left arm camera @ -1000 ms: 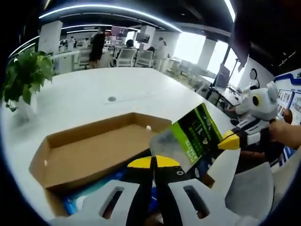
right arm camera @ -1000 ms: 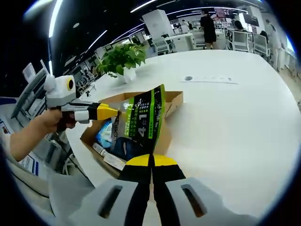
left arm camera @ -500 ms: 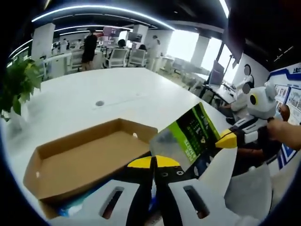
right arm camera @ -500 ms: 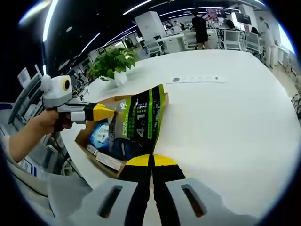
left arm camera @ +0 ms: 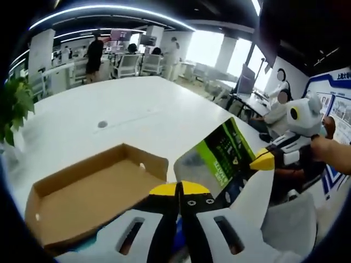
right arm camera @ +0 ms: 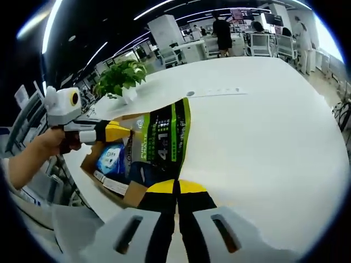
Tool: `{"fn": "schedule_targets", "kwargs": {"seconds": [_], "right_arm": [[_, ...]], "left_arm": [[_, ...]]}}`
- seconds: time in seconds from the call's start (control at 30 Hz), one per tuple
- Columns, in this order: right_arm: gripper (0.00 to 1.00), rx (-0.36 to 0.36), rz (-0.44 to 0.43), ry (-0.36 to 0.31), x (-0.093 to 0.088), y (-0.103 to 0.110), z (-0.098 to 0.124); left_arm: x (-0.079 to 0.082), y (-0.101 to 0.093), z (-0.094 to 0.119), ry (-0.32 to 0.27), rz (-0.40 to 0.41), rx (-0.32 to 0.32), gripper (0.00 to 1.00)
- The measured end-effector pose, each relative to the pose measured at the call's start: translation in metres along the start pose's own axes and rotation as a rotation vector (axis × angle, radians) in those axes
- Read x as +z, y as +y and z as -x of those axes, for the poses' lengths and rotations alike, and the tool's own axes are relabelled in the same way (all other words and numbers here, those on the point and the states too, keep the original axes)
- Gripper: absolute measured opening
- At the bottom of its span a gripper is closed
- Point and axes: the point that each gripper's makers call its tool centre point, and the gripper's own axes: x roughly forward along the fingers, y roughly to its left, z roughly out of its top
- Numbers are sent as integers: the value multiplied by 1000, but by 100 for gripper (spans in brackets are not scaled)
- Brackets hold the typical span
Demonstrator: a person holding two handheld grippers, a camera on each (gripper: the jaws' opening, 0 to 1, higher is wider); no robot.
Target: Operate the shoe box by opening the lid, removing the specified soft item, and placing it in the target area until the item is outside and the box remains undamaged.
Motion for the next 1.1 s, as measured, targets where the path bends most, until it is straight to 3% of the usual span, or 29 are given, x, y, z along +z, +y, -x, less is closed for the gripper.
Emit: {"fn": "schedule_targets", "kwargs": {"seconds": [0.53, 1.1], "right_arm": [[0, -64, -51, -4, -2, -39, 3], [0, -97, -86, 37, -14, -66, -18]], "left_arm": [[8, -19, -33, 41, -66, -52, 0], [-11, -15, -64, 187, -310, -29, 0]]}}
